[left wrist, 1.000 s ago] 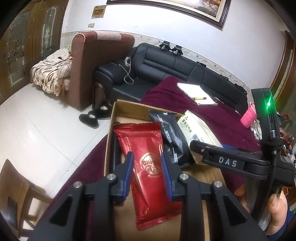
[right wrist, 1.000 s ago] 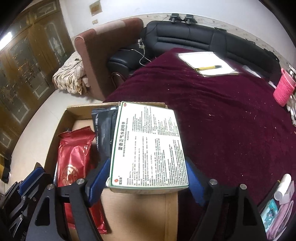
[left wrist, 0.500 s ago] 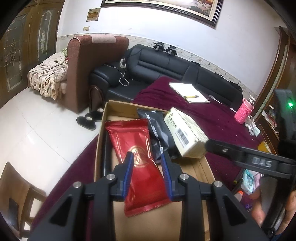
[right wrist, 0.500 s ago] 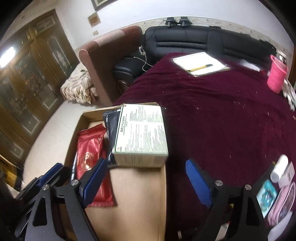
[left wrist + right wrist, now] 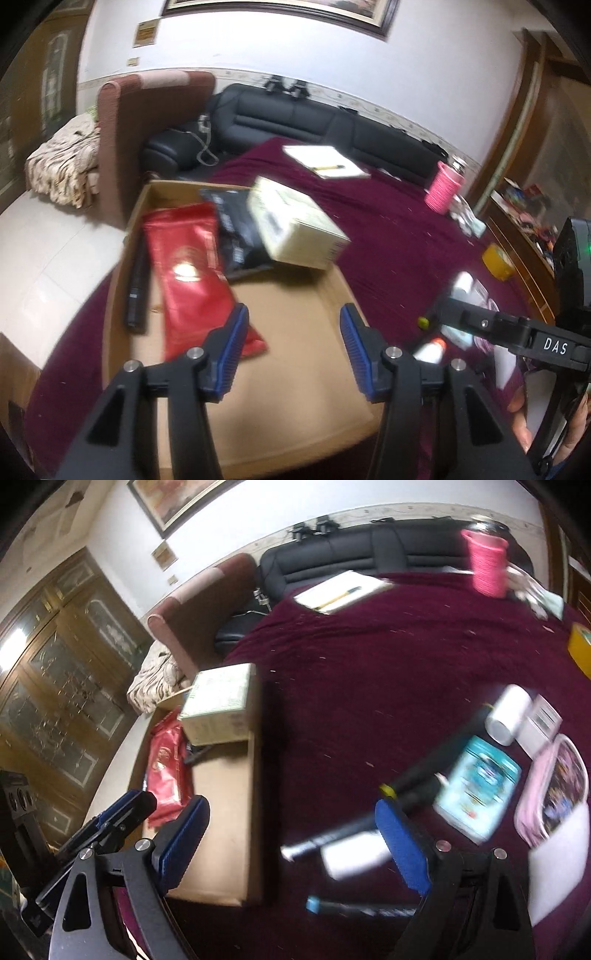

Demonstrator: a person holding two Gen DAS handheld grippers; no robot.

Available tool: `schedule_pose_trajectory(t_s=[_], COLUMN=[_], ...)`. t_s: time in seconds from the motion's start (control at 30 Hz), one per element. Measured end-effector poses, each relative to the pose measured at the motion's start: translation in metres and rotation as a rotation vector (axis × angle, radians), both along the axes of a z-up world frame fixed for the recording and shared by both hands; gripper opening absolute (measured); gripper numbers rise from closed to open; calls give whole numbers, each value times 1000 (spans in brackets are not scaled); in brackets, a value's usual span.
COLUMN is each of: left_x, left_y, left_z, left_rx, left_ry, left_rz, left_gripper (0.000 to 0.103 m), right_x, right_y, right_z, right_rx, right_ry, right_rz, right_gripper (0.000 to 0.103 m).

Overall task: Organize objects
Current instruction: 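Grasp a black marker with the left gripper while the right grasps the white foam pad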

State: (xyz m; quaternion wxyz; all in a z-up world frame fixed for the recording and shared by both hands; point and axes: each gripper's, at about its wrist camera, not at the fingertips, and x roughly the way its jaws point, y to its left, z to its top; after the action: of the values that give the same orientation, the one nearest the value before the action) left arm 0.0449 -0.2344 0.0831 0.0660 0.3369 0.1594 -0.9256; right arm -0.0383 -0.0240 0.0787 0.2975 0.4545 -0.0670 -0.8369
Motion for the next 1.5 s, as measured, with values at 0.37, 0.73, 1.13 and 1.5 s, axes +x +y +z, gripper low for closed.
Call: schedule_pose_trajectory(t_s=[0.37,0.73,1.13,1.5], left_x=[-5,-14,-31,-17], left_y=[117,200,234,232], left_z=[-17,-55,-68,-70], left_rx=[-146,-342,-417,-303], left_ry=[-36,-127,-185,-202], left_rz=[-412,-656,-692,-639], left_gripper=[51,51,25,17], right_x=[14,2,-13,16], right_y=[123,210,215,152], right_z=[0,-13,-41,-41], right_rx=[-95,-131,-92,260], right_ry=[14,21,-46,98], right_rz=[-148,-342,-341,-116], right_gripper=[95,94,94,94])
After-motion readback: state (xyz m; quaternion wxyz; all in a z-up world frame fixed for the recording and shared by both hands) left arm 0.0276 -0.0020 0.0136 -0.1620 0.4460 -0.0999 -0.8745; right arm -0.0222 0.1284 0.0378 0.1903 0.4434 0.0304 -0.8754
